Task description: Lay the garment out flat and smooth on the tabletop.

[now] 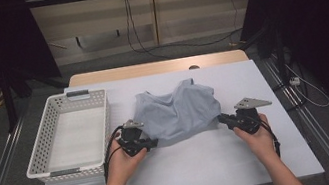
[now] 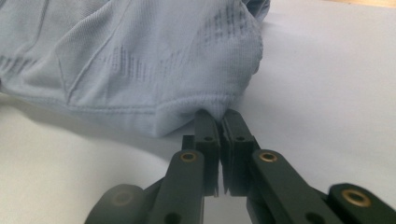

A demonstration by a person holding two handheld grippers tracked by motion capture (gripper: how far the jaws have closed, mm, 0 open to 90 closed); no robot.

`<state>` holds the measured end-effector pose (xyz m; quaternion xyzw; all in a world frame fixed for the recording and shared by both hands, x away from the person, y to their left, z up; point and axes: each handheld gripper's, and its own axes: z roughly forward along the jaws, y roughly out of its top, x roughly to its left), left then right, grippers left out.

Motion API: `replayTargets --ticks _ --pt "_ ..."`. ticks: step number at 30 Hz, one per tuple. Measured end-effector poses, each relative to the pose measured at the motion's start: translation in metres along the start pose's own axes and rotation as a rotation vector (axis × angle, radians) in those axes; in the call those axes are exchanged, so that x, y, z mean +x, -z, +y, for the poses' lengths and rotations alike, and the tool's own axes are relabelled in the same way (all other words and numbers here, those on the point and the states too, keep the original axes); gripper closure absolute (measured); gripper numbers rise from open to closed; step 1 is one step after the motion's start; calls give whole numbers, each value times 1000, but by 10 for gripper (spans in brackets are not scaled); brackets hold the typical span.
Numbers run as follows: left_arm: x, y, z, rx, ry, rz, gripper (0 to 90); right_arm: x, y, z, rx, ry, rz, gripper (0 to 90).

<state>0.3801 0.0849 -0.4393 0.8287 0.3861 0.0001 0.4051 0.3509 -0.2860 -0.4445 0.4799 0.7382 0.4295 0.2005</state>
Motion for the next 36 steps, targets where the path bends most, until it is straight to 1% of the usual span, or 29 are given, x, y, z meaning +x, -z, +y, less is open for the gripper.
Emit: replayTargets --ticks 2,3,4,5,6,7,8,12,13,14,15,16,17,19,23,24,28,31,32,36 --pt "0 3 2 -8 3 -7 843 -2 2 0 -5 -6 -1 869" --pt "0 9 4 -31 14 -17 845 -3 3 0 -6 -8 -1 869" --pt "1 12 5 -33 16 -22 846 -3 3 0 -6 -7 -1 870" --pt "1 14 6 -48 24 -22 847 -3 4 1 -8 -6 -1 870" --pt "1 14 6 -48 24 -22 847 -3 4 1 -8 -6 -1 870" --pt "1 17 7 -51 25 -31 847 -4 4 1 -8 -2 -3 870" --pt "1 19 8 -60 28 -26 847 -4 5 1 -13 -7 -5 870" --pt "2 28 12 -93 34 -39 848 -6 10 4 -26 -10 -1 871" --pt "2 30 13 -103 37 -40 848 -6 12 4 -28 -5 3 871" --pt "2 30 13 -103 37 -40 848 -6 12 4 -28 -5 3 871" --pt "2 32 14 -108 38 -41 848 -6 13 5 -34 -10 7 871" --pt "1 36 16 -119 42 -44 848 -5 17 7 -44 -2 9 870" --pt "1 36 16 -119 42 -44 848 -5 17 7 -44 -2 9 870" --pt "1 39 17 -127 45 -47 848 -4 22 9 -55 13 8 869" --pt "2 41 18 -137 53 -49 847 -3 25 10 -61 21 10 869" --pt "3 43 18 -134 55 -55 847 -3 26 11 -63 24 11 869" --pt "4 47 20 -157 73 -60 845 0 31 13 -73 36 14 866" --pt "5 49 20 -154 77 -57 843 1 31 13 -74 38 15 866" --pt "5 48 20 -142 78 -55 843 1 30 13 -73 41 13 865" --pt "6 47 19 -141 85 -55 844 3 27 12 -67 43 16 865"
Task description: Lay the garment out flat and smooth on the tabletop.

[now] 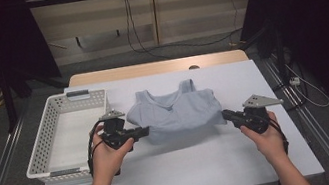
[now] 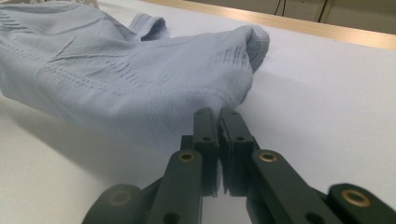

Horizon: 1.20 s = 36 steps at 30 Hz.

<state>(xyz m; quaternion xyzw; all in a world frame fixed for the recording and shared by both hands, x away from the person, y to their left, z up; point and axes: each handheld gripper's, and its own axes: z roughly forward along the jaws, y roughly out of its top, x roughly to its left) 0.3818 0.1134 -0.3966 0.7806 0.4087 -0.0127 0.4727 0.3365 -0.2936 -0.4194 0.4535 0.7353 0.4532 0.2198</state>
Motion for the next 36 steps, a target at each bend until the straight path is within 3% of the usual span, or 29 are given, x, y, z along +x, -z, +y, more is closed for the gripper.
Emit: replayTargets --ticks 5,9,17,30,36 --pt "1 4 1 -2 6 4 843 1 0 2 -16 8 3 895" --pt "2 2 0 7 14 8 844 1 -2 -1 2 -6 6 877" --pt "4 5 0 16 19 21 847 0 -11 -9 55 -19 15 732" --pt "6 3 -2 32 27 49 847 11 -47 -18 166 51 -1 677" --pt "6 2 -3 30 26 54 848 10 -40 -15 149 47 -10 632"
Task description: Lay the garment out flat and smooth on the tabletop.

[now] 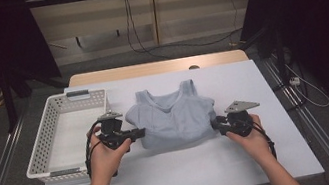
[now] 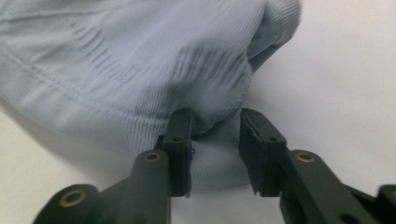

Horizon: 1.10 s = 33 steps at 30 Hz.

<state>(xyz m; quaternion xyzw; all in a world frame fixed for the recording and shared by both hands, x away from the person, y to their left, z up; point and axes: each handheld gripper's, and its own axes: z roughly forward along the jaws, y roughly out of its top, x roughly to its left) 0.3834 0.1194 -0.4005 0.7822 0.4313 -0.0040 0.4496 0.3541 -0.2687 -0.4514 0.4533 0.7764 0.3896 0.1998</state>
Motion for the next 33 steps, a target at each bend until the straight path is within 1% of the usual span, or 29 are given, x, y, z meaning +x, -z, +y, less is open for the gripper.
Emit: replayTargets --ticks 1,4,5,6,7,9,10,11,14,16,17,18,19,20,21,22,23,24,25,27,28,31,33 --pt "0 0 0 -1 0 2 848 -2 8 1 -26 -22 7 619" --pt "-1 0 0 3 -3 9 848 -3 20 3 -75 -58 30 597" --pt "-1 0 0 3 -3 9 848 -3 20 3 -75 -58 30 597" --pt "-1 -1 0 0 -3 14 848 -1 25 4 -93 -58 45 597" --pt "-1 -1 0 0 -3 14 848 -1 25 4 -93 -58 45 597" --pt "-1 -1 0 1 -5 20 848 2 27 5 -97 -39 59 604" --pt "-1 -1 0 -3 -4 23 848 6 26 6 -96 -20 74 607" --pt "-1 -1 0 -3 -8 29 848 6 26 6 -96 -20 74 607" --pt "-1 -4 -1 3 -14 42 848 11 24 7 -100 0 97 611" --pt "-1 -6 -2 10 -16 52 848 14 23 8 -103 6 120 615" --pt "-1 -7 -2 8 -9 54 848 15 22 9 -102 15 127 624" --pt "-1 -10 -3 14 -13 62 849 19 19 9 -92 29 150 629" --pt "-1 -11 -4 14 -14 67 849 22 17 9 -81 39 163 629" --pt "-1 -11 -4 14 -14 67 849 24 15 9 -67 52 161 623" --pt "-1 -13 -4 12 -13 72 849 24 15 9 -67 52 161 623" --pt "0 -17 -5 25 -26 83 849 27 9 8 -50 69 155 610" --pt "-1 -19 -6 24 -25 87 849 27 7 8 -37 74 152 609" --pt "-1 -19 -6 24 -25 87 849 27 7 8 -37 74 152 609" --pt "-1 -21 -7 31 -30 92 849 28 2 6 -15 89 145 605" --pt "-1 -23 -7 34 -31 96 849 27 0 5 -5 90 144 604" --pt "0 -25 -8 33 -32 102 849 26 -3 4 16 89 137 593" --pt "1 -25 -8 34 -31 105 849 25 -7 3 25 94 129 590" --pt "1 -26 -8 36 -36 109 849 24 -14 2 51 104 119 598"
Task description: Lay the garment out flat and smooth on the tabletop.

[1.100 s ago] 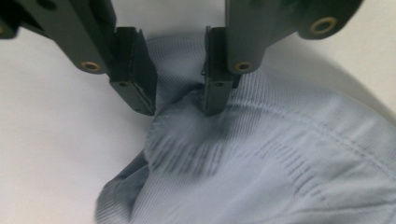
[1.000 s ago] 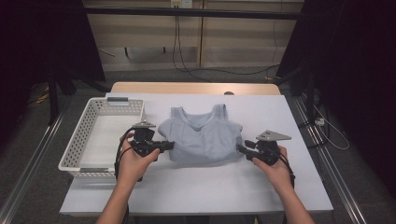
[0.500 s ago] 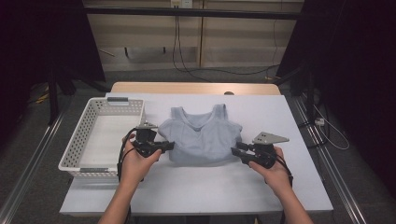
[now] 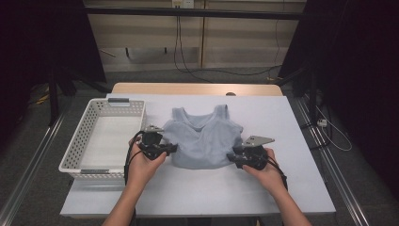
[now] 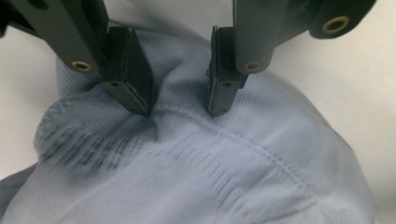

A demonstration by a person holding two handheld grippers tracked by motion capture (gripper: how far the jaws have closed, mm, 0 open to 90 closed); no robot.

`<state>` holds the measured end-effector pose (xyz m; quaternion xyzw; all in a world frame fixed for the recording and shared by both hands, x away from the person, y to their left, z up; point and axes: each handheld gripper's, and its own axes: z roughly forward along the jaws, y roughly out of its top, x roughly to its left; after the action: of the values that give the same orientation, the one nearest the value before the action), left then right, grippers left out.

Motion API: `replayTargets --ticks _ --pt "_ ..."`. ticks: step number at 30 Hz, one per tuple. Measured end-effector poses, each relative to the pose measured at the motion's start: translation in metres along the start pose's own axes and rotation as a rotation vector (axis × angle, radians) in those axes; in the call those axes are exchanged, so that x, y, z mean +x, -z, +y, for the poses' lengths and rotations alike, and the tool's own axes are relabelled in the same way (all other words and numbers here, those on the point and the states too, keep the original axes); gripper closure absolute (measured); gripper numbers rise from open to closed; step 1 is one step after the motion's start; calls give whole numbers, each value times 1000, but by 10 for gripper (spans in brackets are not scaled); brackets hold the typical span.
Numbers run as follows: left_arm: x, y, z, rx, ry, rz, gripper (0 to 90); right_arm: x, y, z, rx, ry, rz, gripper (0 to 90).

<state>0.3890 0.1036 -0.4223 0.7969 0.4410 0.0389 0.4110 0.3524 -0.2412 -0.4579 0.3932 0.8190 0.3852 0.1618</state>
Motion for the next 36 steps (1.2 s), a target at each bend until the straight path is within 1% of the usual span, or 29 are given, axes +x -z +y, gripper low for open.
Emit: replayTargets --ticks 2,3,4,6,7,8,11,13,14,15,16,17,18,19,20,22,23,24,25,26,27,28,30,32,33,34,35,36 --pt "-1 -1 0 -6 1 6 849 0 -3 0 11 5 -3 606" --pt "-1 -4 0 -10 -4 15 849 0 -7 -1 22 24 -21 633" --pt "-1 -4 0 -10 -4 15 849 0 -9 -1 21 33 -32 656" --pt "0 -8 0 -15 -11 24 849 -1 -12 0 14 29 -37 727" --pt "1 -10 0 -23 -13 29 849 -1 -13 1 12 21 -45 767" --pt "1 -11 0 -21 -10 29 849 -2 -14 1 7 17 -57 791" --pt "2 -15 -1 -25 -15 36 849 -2 -16 2 2 -1 -71 810" --pt "2 -16 -1 -31 -21 39 848 -2 -16 2 -1 -18 -67 820" --pt "2 -17 -1 -30 -25 38 848 -2 -16 2 -1 -18 -67 820" --pt "2 -16 -2 -29 -24 37 846 -4 -13 3 -11 -46 -46 835" --pt "2 -16 -2 -30 -25 36 846 -4 -13 3 -11 -46 -46 835" --pt "2 -15 -2 -35 -16 31 843 -6 -7 5 -32 -74 -26 843" --pt "2 -15 -2 -35 -16 31 838 -6 -7 5 -32 -74 -26 843" --pt "2 -14 -3 -37 -14 26 828 -6 -1 6 -48 -76 -25 853" --pt "2 -14 -3 -37 -14 26 818 -6 -1 6 -48 -76 -25 853" --pt "2 -13 -4 -39 -11 24 807 -5 6 9 -70 -84 -20 855" --pt "2 -12 -3 -36 -9 18 787 -5 9 10 -83 -94 -13 856" --pt "1 -11 -3 -35 -8 19 753 -5 13 11 -96 -94 -9 857" --pt "-1 -9 -3 -23 -8 19 691 -5 20 14 -121 -106 2 858" --pt "-1 -9 -3 -23 -8 19 666 -5 23 15 -134 -111 9 858" --pt "-2 -7 -3 -23 -11 19 666 -5 23 15 -134 -111 9 858" --pt "-3 -7 -3 -24 -14 21 633 -5 26 16 -142 -120 11 858" --pt "-4 -5 -3 -20 -7 20 545 -6 30 19 -156 -131 14 859" --pt "-5 -3 -4 -15 -5 23 479 -8 31 22 -172 -142 22 858" --pt "-5 -2 -5 -11 0 20 479 -8 31 22 -172 -142 22 858" --pt "-5 -1 -6 -15 4 14 455 -9 31 23 -176 -149 23 859" --pt "-6 1 -6 -15 2 16 426 -11 32 26 -184 -159 21 858" --pt "-7 2 -7 -13 -2 19 426 -11 32 26 -184 -159 21 858"
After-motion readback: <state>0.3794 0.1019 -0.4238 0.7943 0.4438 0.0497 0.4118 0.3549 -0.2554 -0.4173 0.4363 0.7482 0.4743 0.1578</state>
